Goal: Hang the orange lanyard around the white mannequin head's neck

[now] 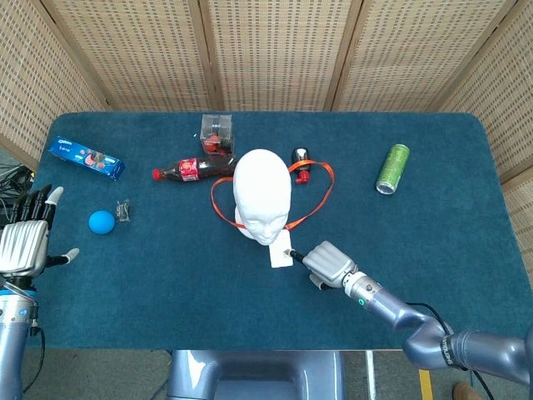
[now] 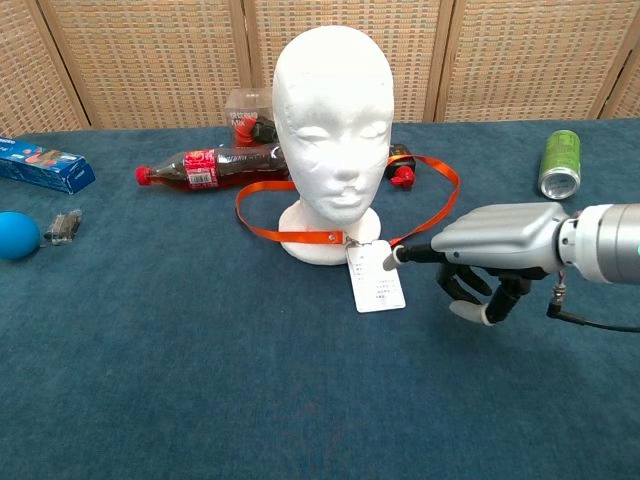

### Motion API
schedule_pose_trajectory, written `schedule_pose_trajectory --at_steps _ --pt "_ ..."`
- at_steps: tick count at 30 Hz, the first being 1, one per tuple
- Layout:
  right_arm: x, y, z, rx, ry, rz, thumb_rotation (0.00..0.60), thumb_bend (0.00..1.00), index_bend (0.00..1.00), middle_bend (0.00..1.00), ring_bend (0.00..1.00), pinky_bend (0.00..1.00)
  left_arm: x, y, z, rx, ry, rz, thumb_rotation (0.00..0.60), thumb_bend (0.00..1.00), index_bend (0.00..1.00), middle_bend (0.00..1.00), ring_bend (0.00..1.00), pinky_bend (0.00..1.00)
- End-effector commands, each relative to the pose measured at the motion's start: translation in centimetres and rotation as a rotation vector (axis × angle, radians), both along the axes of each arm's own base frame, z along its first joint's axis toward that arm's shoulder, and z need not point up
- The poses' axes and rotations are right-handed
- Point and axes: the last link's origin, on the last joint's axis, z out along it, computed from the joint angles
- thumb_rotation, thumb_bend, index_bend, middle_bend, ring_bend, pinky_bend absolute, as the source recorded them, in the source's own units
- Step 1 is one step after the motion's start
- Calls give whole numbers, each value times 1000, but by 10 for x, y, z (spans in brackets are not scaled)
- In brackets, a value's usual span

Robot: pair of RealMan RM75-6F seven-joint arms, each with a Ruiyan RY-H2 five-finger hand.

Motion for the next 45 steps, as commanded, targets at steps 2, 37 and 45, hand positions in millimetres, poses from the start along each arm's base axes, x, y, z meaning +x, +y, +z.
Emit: schedule_pose_trajectory --at_steps 2,37,45 --pt "6 -4 -14 3 10 -10 600 722 110 714 635 796 -2 0 1 0 -1 3 600 0 0 0 0 0" --pt "3 48 -17 175 138 64 600 723 244 722 635 795 -5 1 3 -13 -23 9 600 0 0 0 0 0" --pt "0 80 -10 241 187 181 600 724 262 728 635 796 -4 0 3 -10 -19 8 600 0 0 0 0 0"
